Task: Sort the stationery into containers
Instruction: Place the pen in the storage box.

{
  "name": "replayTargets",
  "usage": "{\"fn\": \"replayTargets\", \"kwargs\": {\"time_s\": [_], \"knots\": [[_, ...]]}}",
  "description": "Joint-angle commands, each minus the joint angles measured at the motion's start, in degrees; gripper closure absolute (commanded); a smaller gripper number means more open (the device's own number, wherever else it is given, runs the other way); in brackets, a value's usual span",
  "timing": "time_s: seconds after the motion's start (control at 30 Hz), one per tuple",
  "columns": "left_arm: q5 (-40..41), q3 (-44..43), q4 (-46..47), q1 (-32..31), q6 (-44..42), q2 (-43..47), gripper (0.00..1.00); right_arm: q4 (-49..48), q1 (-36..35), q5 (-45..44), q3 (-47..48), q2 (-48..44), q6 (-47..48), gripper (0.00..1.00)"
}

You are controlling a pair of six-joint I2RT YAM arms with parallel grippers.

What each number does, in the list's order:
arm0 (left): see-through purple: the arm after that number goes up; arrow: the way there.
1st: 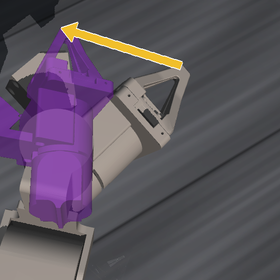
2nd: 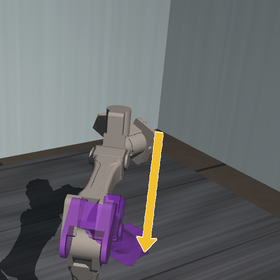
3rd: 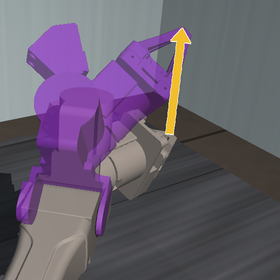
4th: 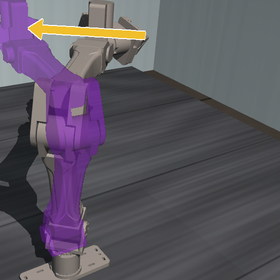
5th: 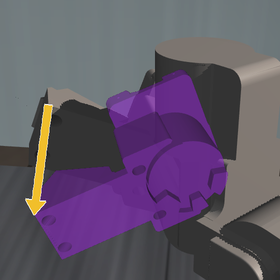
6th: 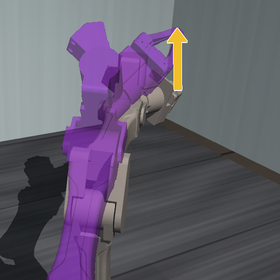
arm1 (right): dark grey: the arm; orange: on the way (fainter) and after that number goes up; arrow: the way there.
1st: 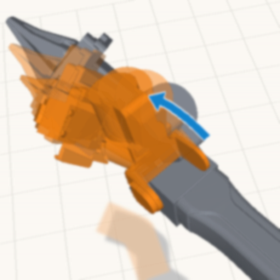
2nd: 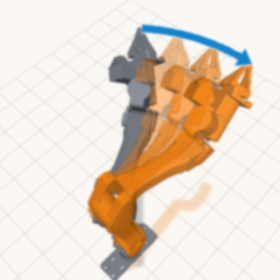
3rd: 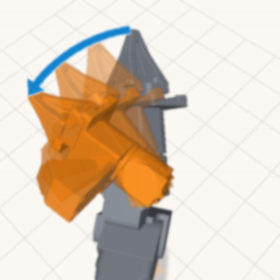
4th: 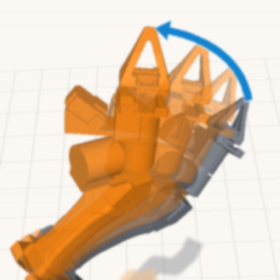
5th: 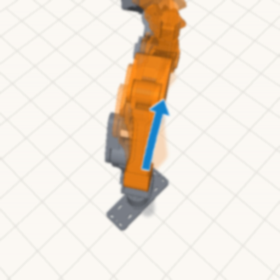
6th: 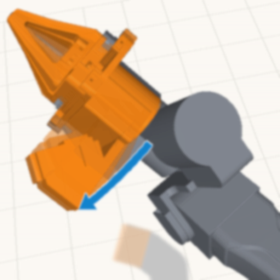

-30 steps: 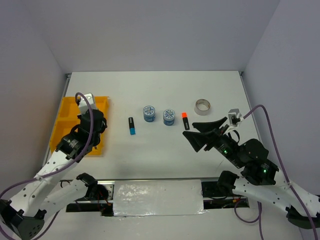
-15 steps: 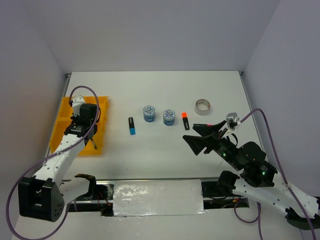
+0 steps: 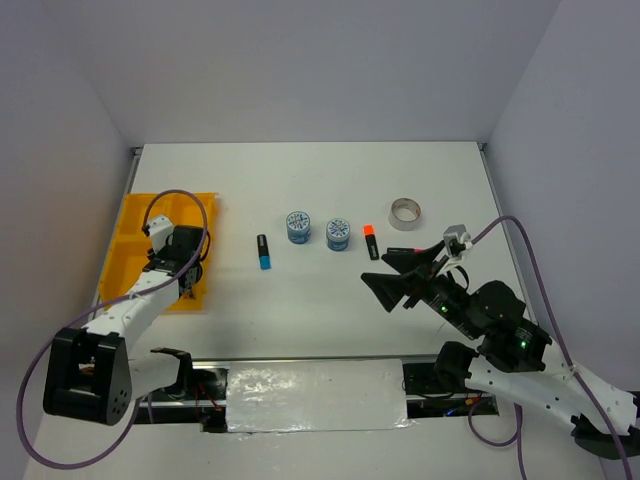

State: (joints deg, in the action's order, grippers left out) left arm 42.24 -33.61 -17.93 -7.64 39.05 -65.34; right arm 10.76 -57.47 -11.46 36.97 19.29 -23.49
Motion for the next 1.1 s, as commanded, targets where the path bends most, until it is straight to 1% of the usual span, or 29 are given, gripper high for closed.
{"fn": "replayTargets", "kwargs": {"time_s": [0.0, 0.07, 0.13, 0.2, 0.23, 0.3, 0.33, 0.37, 0.43, 0.47, 0.5, 0.53, 0.63, 0.67, 0.7, 0.73, 0.77, 0.8, 0.83, 0.87, 0.9, 0.93, 0.97, 1.03, 1.07], "knots": [[1.71, -1.02, 2.73, 0.52, 2.00, -1.89, 0.62, -1.36, 0.26, 0.92, 1.61, 1.98, 0.72, 0.13], [1.10, -1.29, 2.99, 0.87, 1.82, -2.68, 0.58, -1.71, 0.26, 1.18, 1.61, 2.24, 0.63, 0.13], [0.74, -1.46, 2.99, 0.96, 2.08, -2.86, 0.48, -1.89, 0.26, 1.27, 1.53, 2.33, 0.55, 0.13], [0.39, -1.55, 2.82, 1.05, 2.00, -2.69, 0.44, -1.89, 0.26, 1.36, 1.53, 2.33, 0.46, 0.13], [0.39, -1.73, 1.95, 0.96, 2.26, -1.90, 0.37, -1.80, 0.26, 1.36, 1.61, 2.42, 0.46, 0.13], [0.48, -2.69, -0.68, 1.05, 3.05, -0.41, 0.31, -1.71, 0.26, 1.53, 1.87, 2.51, 0.54, 0.13], [0.30, -3.74, -1.66, 1.05, 3.49, 1.95, 0.25, -1.62, 0.26, 1.53, 1.96, 2.60, 0.46, 0.13], [0.04, -4.36, -2.62, 1.05, 3.58, 3.54, 0.21, -1.62, 0.08, 1.62, 2.23, 2.68, 0.46, 0.13], [-1.89, -6.90, -5.35, 1.05, 3.75, 8.63, 0.10, -1.80, 0.26, 2.06, 2.32, 2.77, 0.46, 0.13], [-2.85, -7.70, -5.97, 1.05, 3.67, 10.48, 0.01, -1.89, 0.26, 2.23, 2.32, 2.86, 0.46, 0.13], [-4.08, -8.57, -6.23, 0.96, 3.32, 12.06, 0.01, -1.89, 0.26, 2.24, 2.40, 2.86, 0.37, 0.13], [-7.49, -10.06, -5.80, 1.05, 2.79, 14.86, 0.01, -1.89, 0.26, 2.41, 2.40, 3.03, 0.20, 0.13], [-15.49, -12.26, -3.43, 0.70, -0.45, 17.44, 0.01, -1.10, 0.26, 2.15, 2.32, 3.12, -0.24, 0.13], [-18.83, -13.06, -3.25, -0.87, -1.07, 17.01, 0.01, -0.57, 0.26, 1.89, 2.32, 2.95, -0.42, 0.13], [-19.21, -13.93, -3.51, -2.71, -1.51, 16.22, 0.01, -0.22, 0.26, 1.62, 2.23, 2.69, -0.77, 0.13], [-17.04, -16.03, -3.77, -7.78, -1.69, 13.86, 0.01, 0.83, 0.26, 1.19, 2.14, 1.90, -1.38, 0.13], [-15.27, -17.10, -4.47, -10.79, -1.61, 12.18, 0.01, 1.27, 0.26, 0.92, 1.97, 1.46, -1.74, 0.13], [-13.52, -19.20, -4.39, -17.00, -1.95, 8.43, 0.01, 2.41, 0.26, 0.74, 2.05, 0.67, -2.44, 0.13], [-12.02, -20.44, -4.30, -19.41, -2.04, 6.21, 0.01, 3.20, 0.08, 0.48, 2.14, 0.40, -2.88, 0.13], [-12.61, -21.49, -4.22, -20.91, -2.22, 3.75, 0.01, 4.08, 0.25, 0.39, 2.31, 0.22, -3.23, 0.13], [-13.75, -22.98, -3.52, -22.32, -2.57, -1.14, 0.01, 5.83, 0.17, 0.30, 2.40, -0.13, -3.76, 0.13], [-17.33, -23.08, -2.12, -22.51, -3.01, -3.19, 0.01, 6.80, 0.26, 0.30, 2.75, -0.22, -4.11, 0.13], [-18.15, -23.17, 0.59, -22.51, -3.10, -7.22, 0.01, 8.29, 0.17, 0.39, 2.84, -0.48, -4.37, 0.13], [-18.77, -24.31, 1.06, -22.68, -1.61, -11.45, 0.01, 9.71, 0.17, 0.57, 2.76, -1.00, -4.90, 0.13], [-18.51, -25.62, 0.45, -22.94, -0.74, -15.48, 0.01, 10.85, 0.26, 0.30, 2.58, -1.70, -5.25, 0.13]]}}
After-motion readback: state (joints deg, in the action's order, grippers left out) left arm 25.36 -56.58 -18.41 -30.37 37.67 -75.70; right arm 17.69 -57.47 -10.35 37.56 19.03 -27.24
